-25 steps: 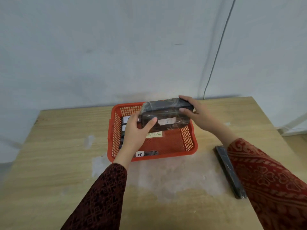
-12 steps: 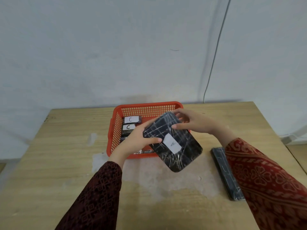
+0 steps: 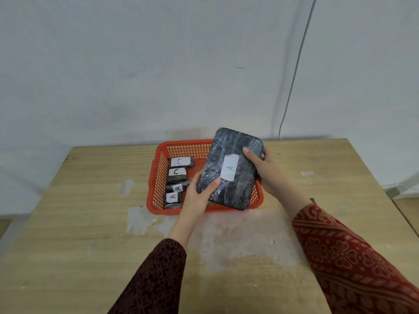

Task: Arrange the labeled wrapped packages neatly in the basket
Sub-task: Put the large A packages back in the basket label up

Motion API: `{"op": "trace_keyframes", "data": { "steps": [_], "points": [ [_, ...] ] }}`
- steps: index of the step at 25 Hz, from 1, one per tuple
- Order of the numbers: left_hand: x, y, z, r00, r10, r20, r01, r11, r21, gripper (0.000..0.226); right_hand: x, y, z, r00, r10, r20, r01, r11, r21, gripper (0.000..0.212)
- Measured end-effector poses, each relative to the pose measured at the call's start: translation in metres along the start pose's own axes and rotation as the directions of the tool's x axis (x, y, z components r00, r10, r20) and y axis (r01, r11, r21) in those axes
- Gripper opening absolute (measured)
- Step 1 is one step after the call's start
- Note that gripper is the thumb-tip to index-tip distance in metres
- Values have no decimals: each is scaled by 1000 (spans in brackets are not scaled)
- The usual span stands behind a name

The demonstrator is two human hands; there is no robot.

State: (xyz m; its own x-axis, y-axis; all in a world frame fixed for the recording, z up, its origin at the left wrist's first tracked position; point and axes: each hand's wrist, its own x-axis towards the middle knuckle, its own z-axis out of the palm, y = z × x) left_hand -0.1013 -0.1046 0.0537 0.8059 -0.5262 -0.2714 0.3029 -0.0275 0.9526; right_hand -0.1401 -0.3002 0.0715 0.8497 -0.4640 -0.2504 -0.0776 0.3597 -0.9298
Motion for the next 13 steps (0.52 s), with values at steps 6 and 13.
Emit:
{"op": "trace_keyframes", "data": {
  "steps": [6,13],
  "points": [
    [20,25,-37,982,-179,68,157,955,251,51,-3,-7,-28,979,59,195,84,756,-649,48],
    [46,4,-25,941,-101,-324,109,994,6,48,3,31,-6,993,-73,-88,-7,733,-680,59]
  ]
}}
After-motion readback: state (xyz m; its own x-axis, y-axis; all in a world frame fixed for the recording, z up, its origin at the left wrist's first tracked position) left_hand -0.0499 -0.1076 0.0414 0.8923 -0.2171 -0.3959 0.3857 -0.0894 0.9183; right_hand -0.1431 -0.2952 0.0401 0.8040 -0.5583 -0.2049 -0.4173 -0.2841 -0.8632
